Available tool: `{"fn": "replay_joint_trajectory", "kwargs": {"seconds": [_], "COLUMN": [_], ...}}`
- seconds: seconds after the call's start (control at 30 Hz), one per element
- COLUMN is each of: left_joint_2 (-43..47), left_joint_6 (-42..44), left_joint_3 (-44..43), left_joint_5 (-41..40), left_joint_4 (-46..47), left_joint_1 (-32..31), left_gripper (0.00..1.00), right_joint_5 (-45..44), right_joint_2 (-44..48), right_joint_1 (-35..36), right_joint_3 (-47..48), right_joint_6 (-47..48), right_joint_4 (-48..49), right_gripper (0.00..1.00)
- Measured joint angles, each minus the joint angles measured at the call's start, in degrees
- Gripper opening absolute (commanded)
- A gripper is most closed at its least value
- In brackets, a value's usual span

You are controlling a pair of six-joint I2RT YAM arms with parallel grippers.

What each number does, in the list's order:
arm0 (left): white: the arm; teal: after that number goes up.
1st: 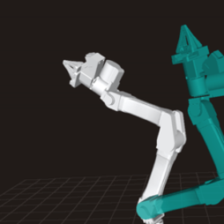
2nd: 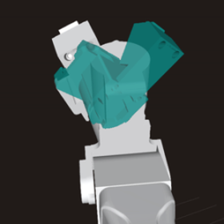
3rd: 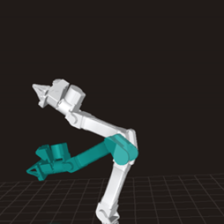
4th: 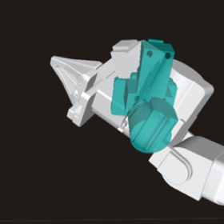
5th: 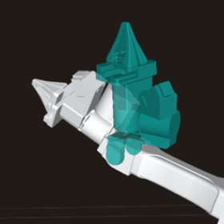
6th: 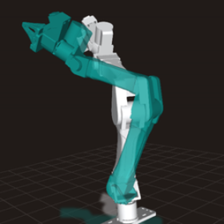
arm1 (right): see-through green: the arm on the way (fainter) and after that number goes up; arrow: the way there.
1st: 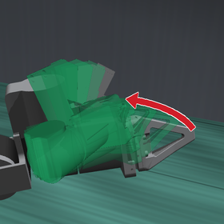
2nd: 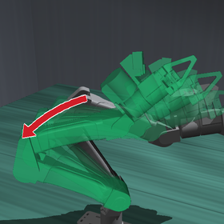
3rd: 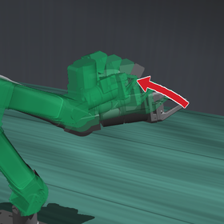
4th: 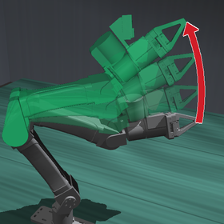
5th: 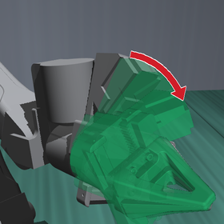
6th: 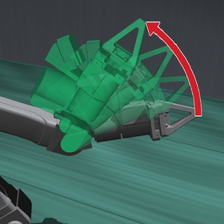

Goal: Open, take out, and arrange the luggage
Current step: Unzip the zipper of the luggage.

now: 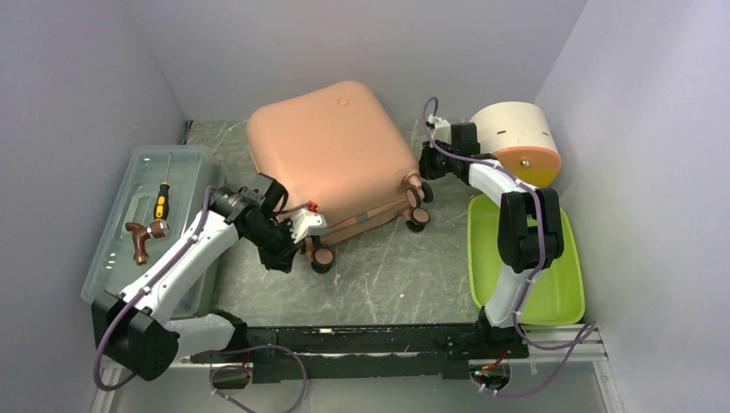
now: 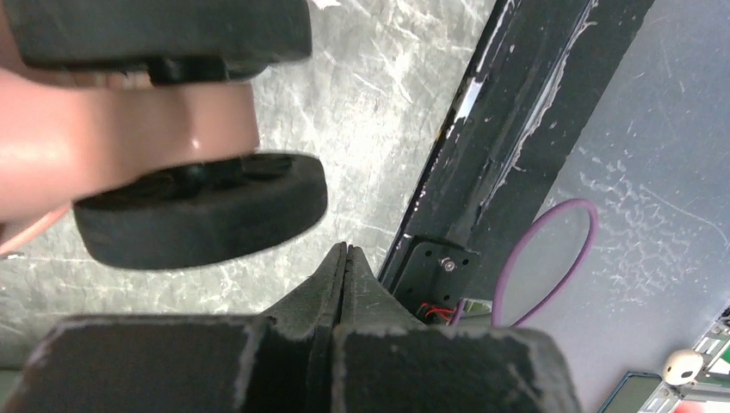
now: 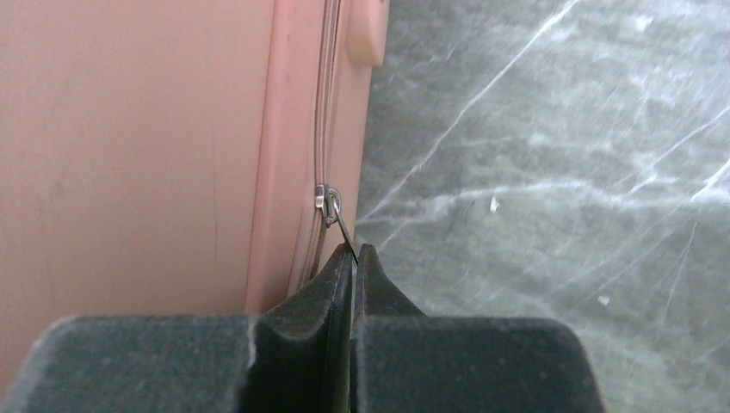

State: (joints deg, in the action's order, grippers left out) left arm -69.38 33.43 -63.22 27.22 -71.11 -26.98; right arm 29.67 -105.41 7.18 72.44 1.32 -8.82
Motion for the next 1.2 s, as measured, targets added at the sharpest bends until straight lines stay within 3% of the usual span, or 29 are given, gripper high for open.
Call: {"fn": "replay_joint_trajectory", "kwargs": {"seconds": [0.17, 0.53, 0.83, 1.2], "left_joint_2": [2.8, 4.3, 0.5, -22.3], "left_joint_6": [0.5, 3.5, 3.0, -5.5], "left_joint_3": [1.2, -1.5, -20.6, -43.4], "left_joint_5": [-1.7, -1.1, 1.4, -4.3], "left_joint_4": [-1.0, -3.6, -3.3, 4.1], "left_joint_1": [0.3, 5.4, 11.4, 16.6], "left_gripper": [0.00, 0.00, 0.00, 0.00], "right_joint_5": [-3.2, -3.5, -5.4, -5.3], "right_joint_2": [-4.5, -20.2, -27.6, -37.9], "right_joint_1": [1.7, 3.7, 5.2, 6.3], "right_joint_3": [6.6, 30.3, 41.4, 53.6], "right_joint_6": [0.8, 5.3, 8.5, 8.5], "right_joint_4": [-1.3, -8.7, -9.5, -3.1], "right_gripper": [0.00, 0.00, 0.00, 0.00]}}
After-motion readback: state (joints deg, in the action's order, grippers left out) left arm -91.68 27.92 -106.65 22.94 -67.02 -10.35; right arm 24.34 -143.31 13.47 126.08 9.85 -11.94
